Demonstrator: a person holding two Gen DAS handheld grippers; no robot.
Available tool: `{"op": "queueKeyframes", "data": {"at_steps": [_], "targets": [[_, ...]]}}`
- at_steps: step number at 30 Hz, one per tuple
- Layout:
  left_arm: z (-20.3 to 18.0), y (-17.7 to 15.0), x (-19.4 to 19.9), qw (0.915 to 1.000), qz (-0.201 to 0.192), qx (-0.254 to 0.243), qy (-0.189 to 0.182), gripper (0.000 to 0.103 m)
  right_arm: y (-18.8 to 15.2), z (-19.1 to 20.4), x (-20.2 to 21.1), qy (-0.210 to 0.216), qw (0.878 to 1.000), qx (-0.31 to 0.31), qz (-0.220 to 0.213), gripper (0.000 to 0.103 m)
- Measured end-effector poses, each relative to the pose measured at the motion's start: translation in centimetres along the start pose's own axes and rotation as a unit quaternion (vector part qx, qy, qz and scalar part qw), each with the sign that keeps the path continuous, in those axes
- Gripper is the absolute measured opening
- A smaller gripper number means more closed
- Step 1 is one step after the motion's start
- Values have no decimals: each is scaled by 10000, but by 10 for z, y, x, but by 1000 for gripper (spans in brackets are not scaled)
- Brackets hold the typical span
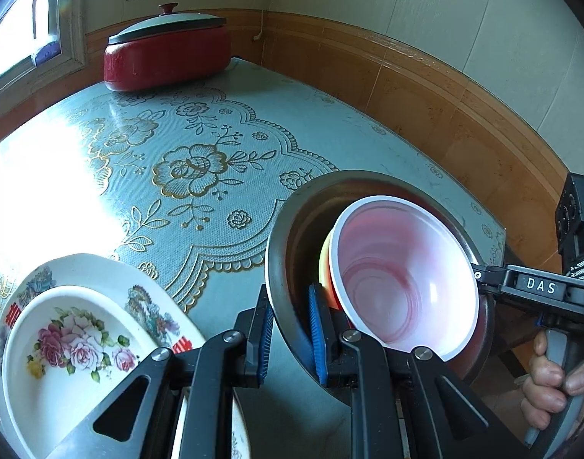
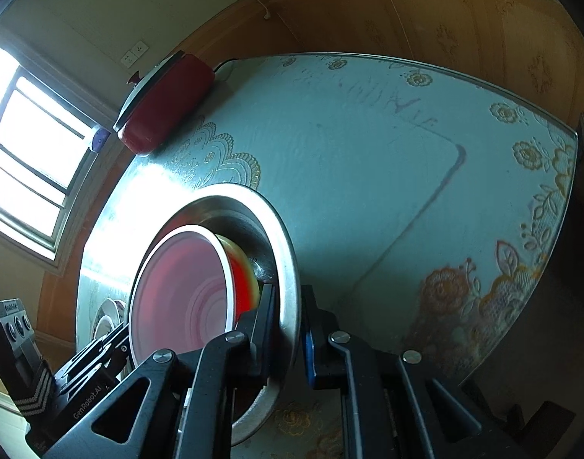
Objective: Organize plates and bowls
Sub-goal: 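Lift the steel bowl with nested bowls and carry it toward the plate stack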
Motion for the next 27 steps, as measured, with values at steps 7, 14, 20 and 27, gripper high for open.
{"op": "queueKeyframes", "data": {"at_steps": [7,14,20,27], "targets": [[0,-7,6,9999,-44,-111,-101,18,-15,2,6,-96,9997,-155,-134,11],[1,-11,9,9997,-56,-175,-175,18,-29,5,12,-198,9995,-94,-210,9],[-4,-14,16,9997,-125,-170,-121,18,-28,-2,12,-24,9999,-153,-49,9],[-10,-16,27,9998,-175,-125,-36,17,-29,-10,12,217,9996,-156,136,9]]}}
Point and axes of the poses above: each gripper's, at about its wrist camera, not at the fingertips, and x roughly against the way its jaws point, z to its left, y to its top, the point moved 3 cm from there along -x, roughly the way its jaws point, and after that the axes turned 9 degrees about -x, right-handed, at the moved point
